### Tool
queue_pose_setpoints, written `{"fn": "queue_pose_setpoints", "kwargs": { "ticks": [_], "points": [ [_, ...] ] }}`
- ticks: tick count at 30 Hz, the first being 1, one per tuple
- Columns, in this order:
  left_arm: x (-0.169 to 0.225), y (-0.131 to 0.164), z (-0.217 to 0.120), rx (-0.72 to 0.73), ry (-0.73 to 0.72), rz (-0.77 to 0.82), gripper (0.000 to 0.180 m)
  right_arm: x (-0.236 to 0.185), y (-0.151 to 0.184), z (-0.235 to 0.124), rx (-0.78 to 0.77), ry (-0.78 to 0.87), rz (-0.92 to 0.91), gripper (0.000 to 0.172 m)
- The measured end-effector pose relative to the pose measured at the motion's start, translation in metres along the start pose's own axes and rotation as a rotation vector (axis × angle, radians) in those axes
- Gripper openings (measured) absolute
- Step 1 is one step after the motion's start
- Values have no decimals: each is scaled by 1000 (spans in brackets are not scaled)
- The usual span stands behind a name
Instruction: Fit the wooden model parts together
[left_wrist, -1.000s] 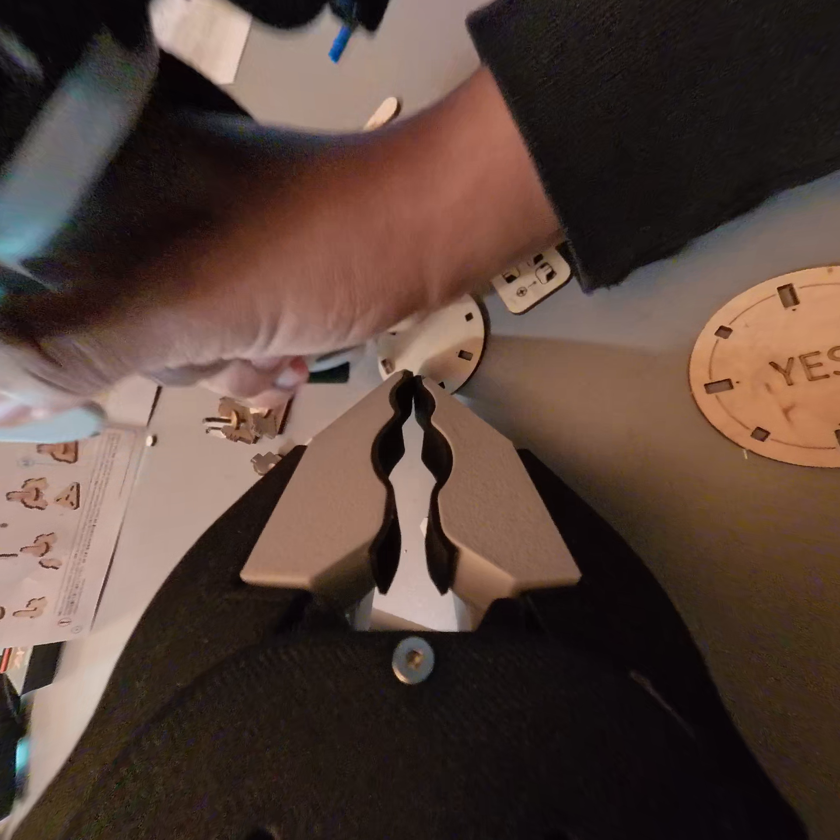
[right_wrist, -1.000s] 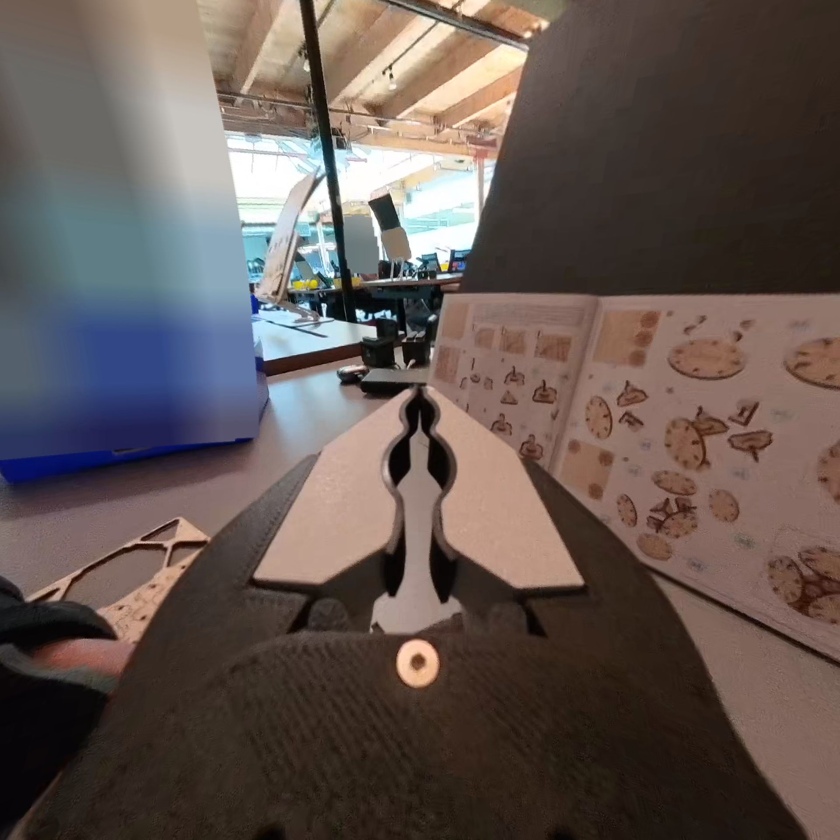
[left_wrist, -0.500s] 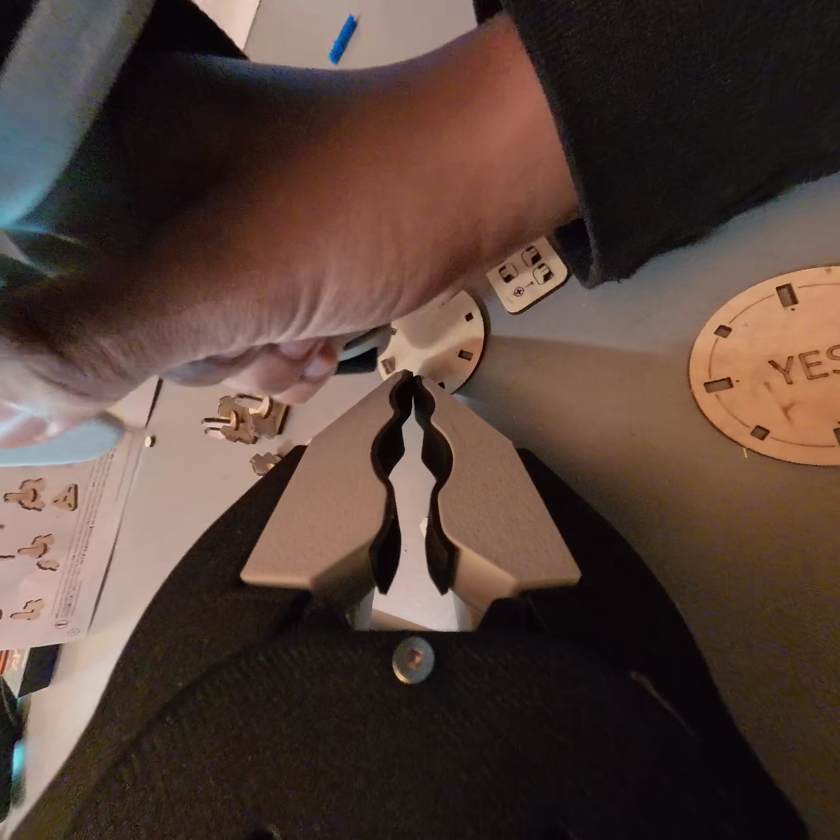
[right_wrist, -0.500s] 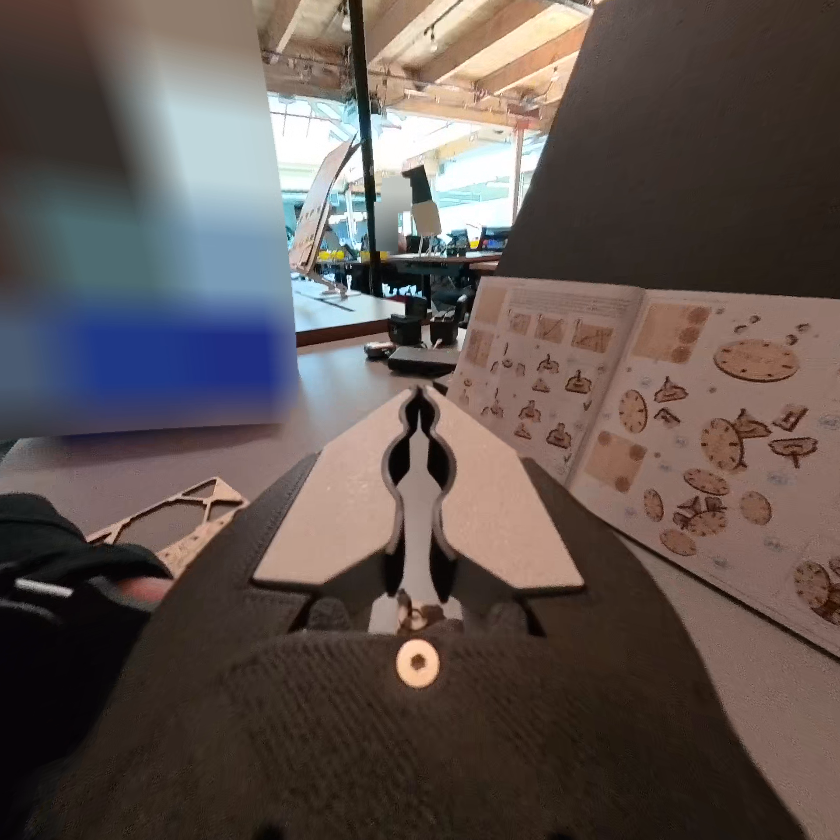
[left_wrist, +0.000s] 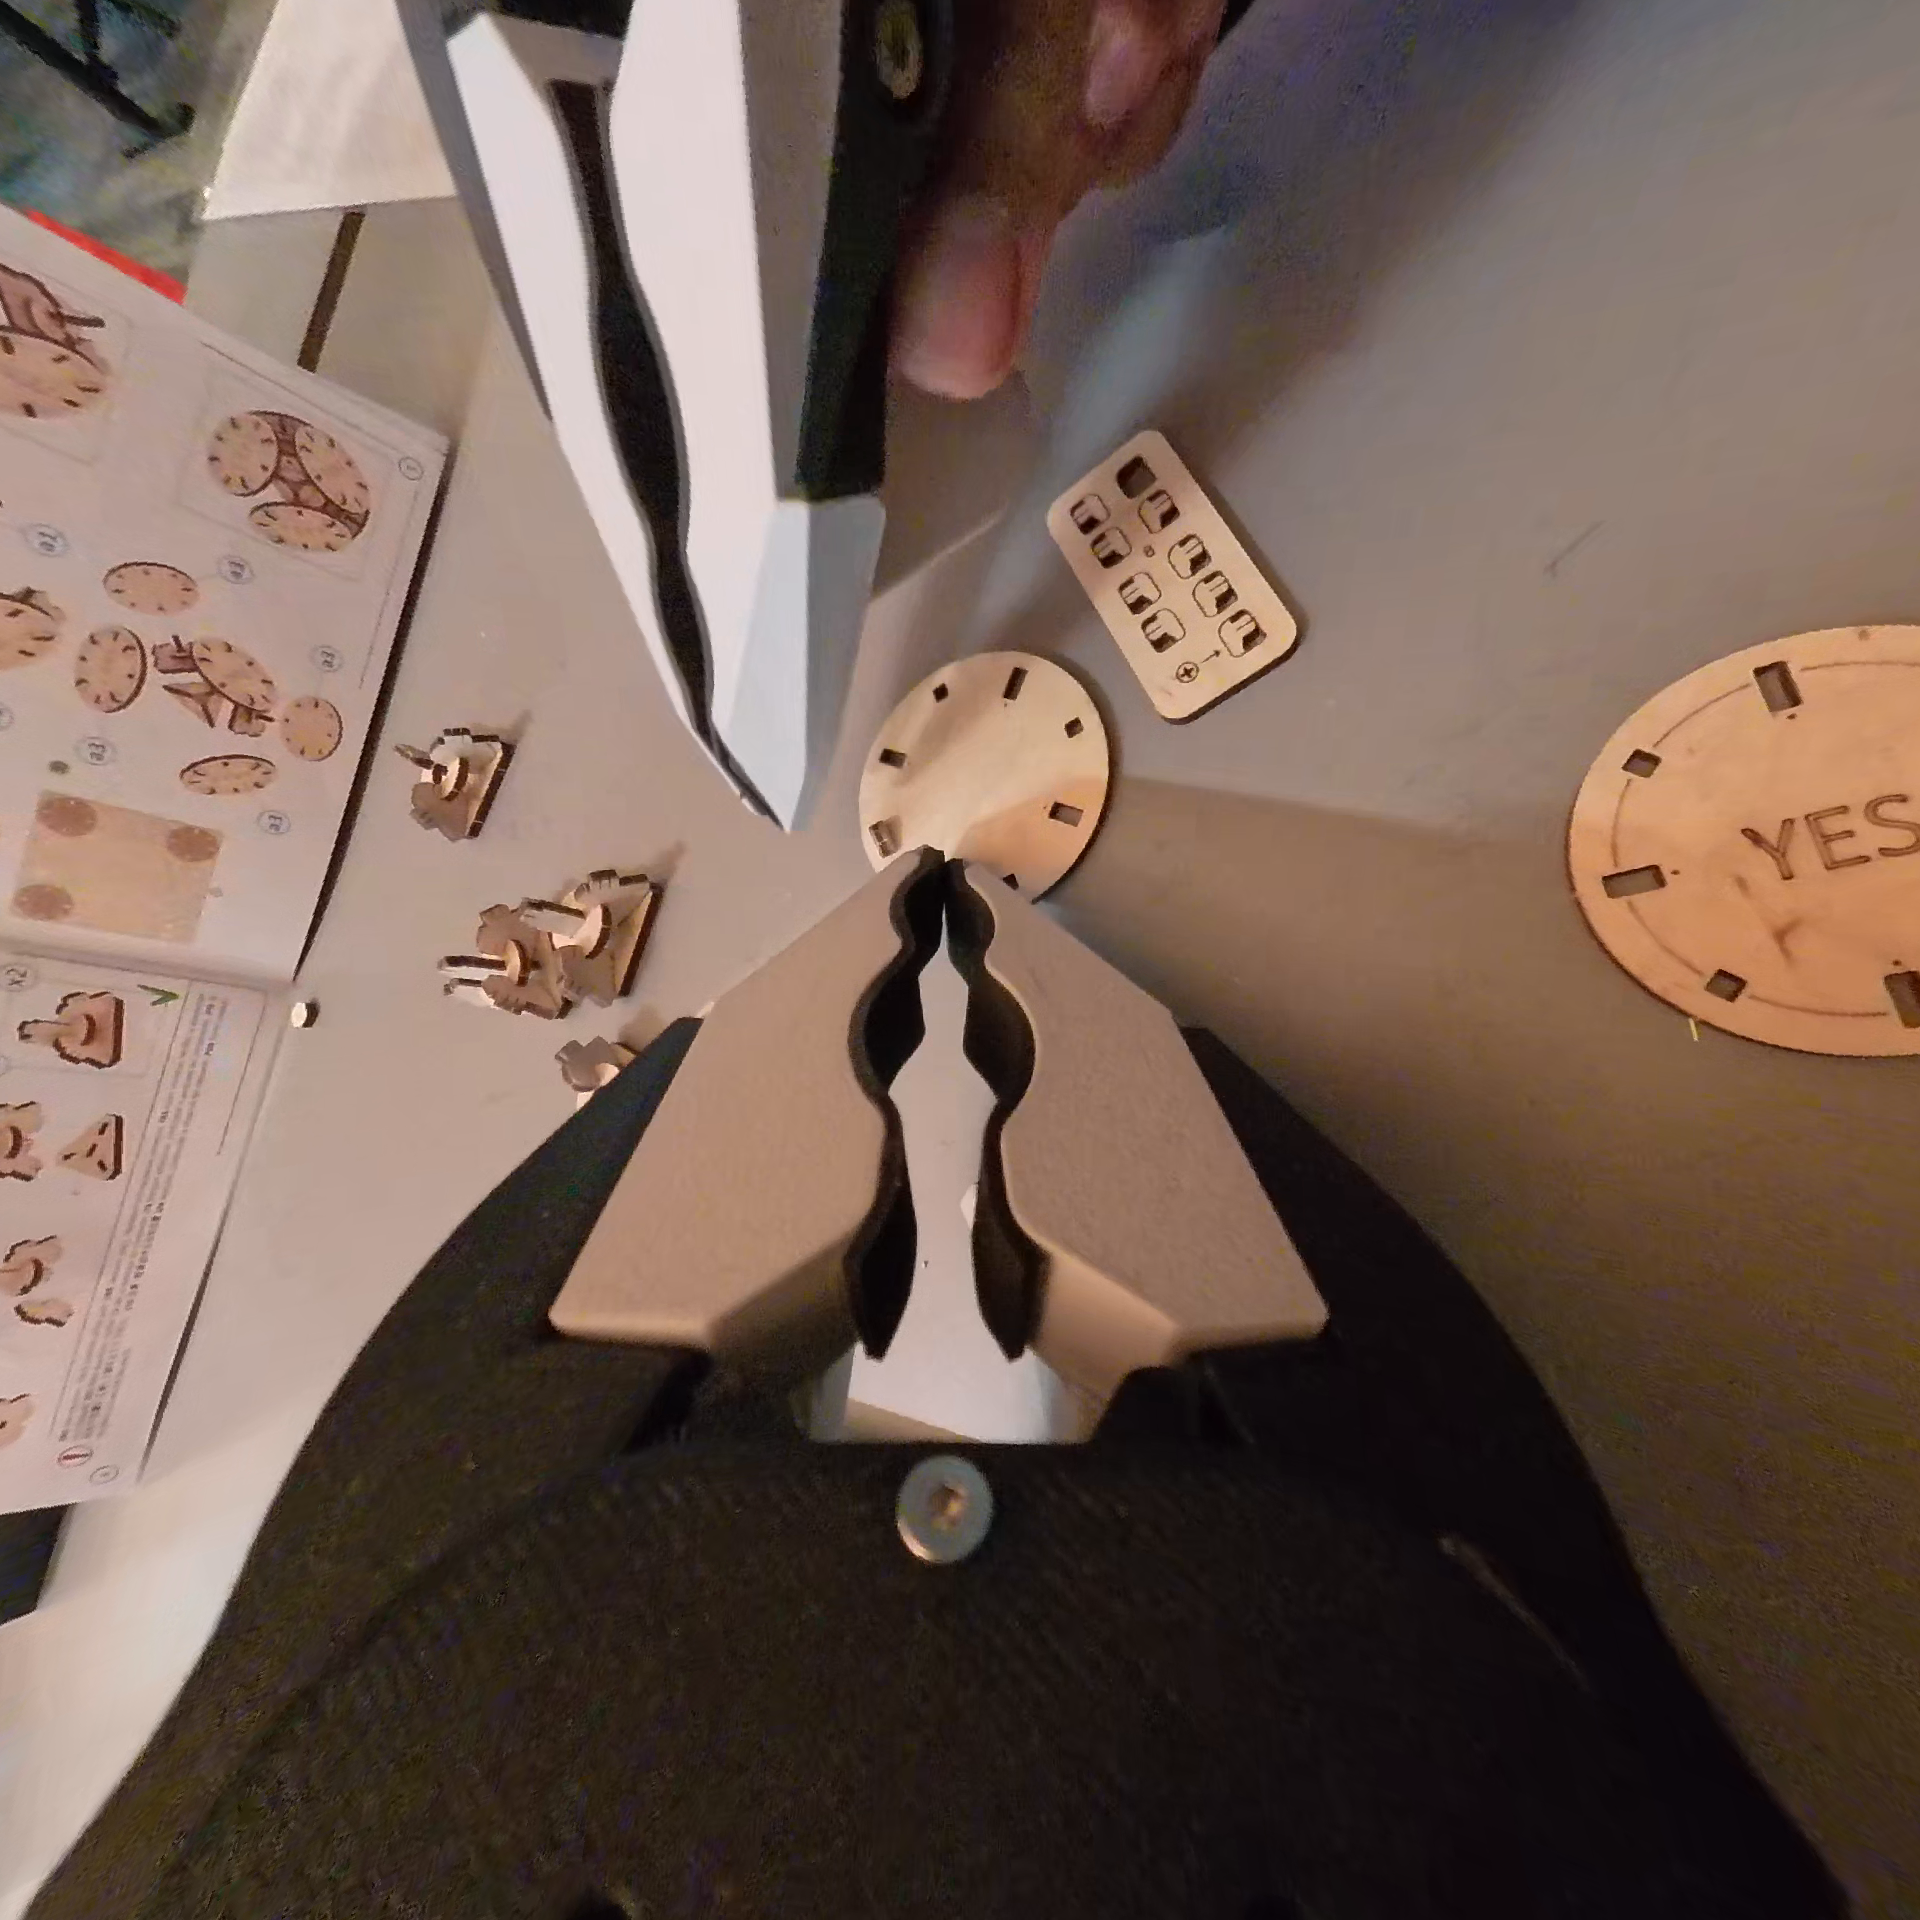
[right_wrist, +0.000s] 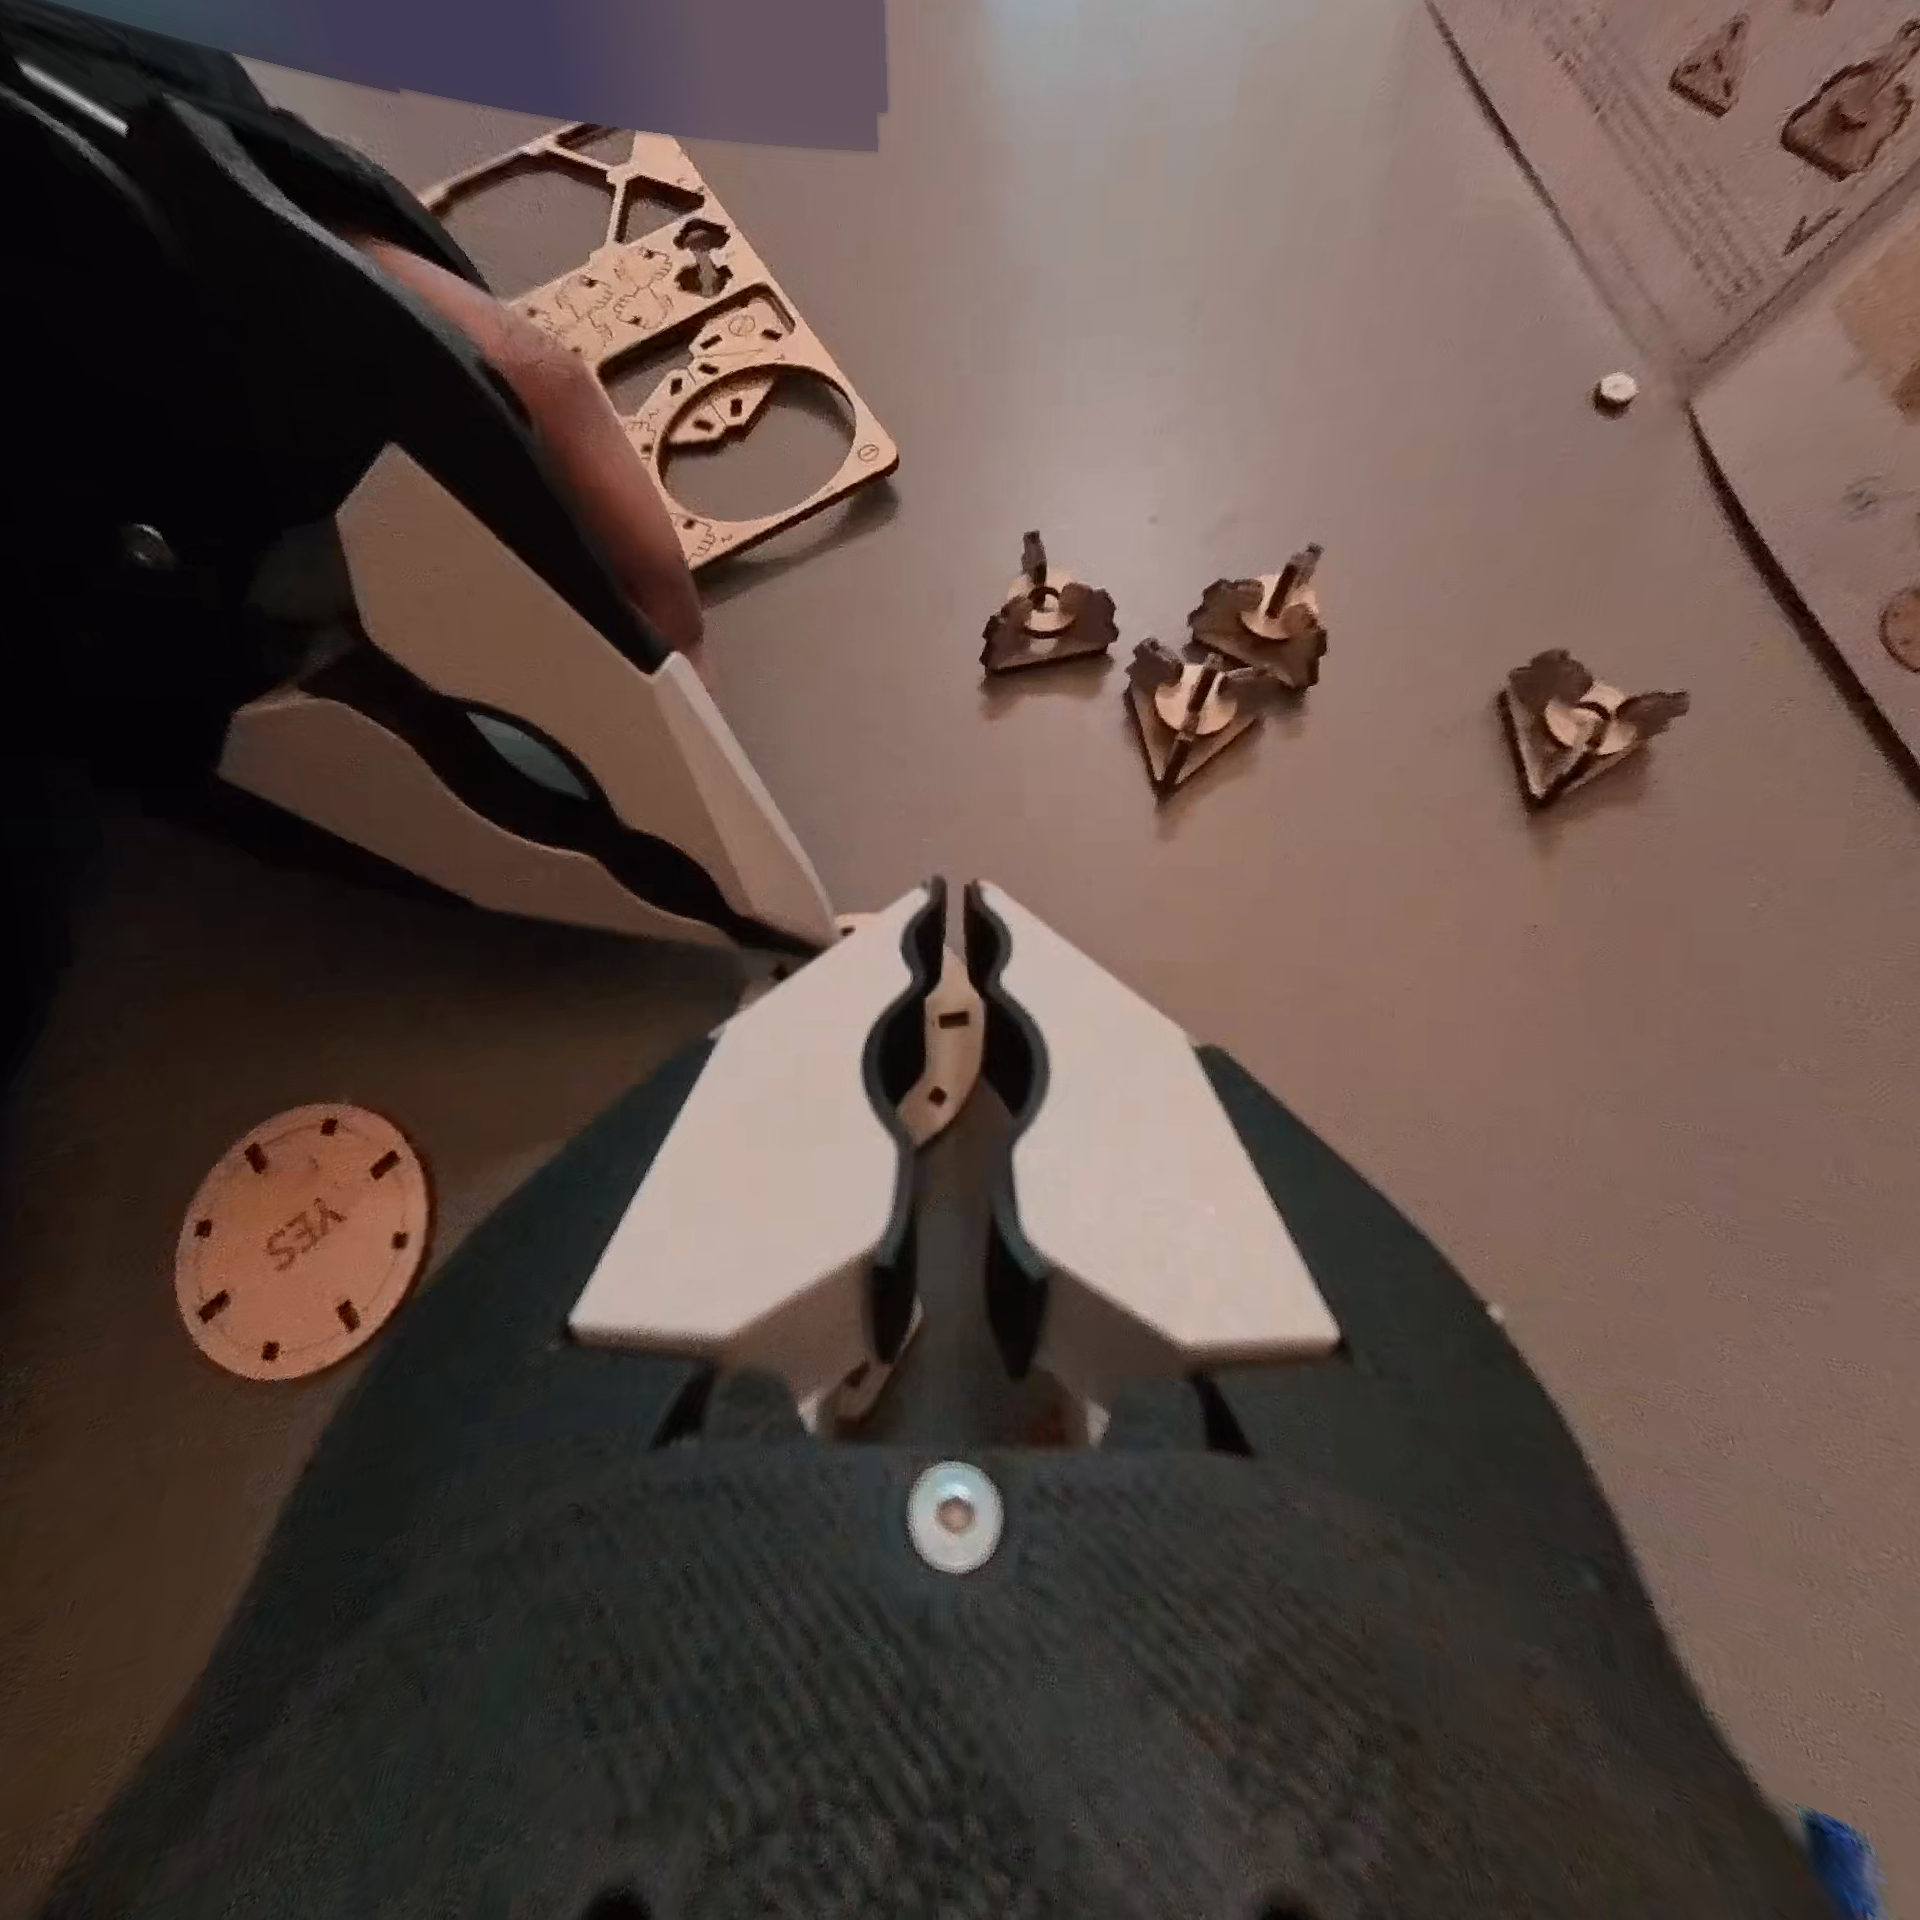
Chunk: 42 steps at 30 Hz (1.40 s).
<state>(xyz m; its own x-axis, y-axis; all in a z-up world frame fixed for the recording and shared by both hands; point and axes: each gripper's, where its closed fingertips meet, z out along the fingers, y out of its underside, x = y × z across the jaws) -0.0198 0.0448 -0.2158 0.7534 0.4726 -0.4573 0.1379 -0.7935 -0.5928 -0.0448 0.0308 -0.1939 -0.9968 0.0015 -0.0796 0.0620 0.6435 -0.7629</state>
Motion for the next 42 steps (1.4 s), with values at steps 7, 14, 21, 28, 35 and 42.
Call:
{"fn": "queue_pose_setpoints", "kwargs": {
  "ticks": [7,14,21,28,35,42],
  "points": [
    [0,0,0,3,1,0,1,-4,12,6,-19,-74,12,12],
    [0,0,0,5,1,0,1,-7,18,8,-42,-129,14,14],
    [0,0,0,5,0,1,1,-6,18,10,-44,-160,13,10],
    [0,0,0,4,-1,6,0,-7,19,10,-49,-212,-17,9],
    [1,0,0,-3,3,13,0,-8,20,10,-166,-337,-110,7],
    [0,0,0,2,10,11,0,-8,20,11,-207,-402,-163,6]
  ]
}}
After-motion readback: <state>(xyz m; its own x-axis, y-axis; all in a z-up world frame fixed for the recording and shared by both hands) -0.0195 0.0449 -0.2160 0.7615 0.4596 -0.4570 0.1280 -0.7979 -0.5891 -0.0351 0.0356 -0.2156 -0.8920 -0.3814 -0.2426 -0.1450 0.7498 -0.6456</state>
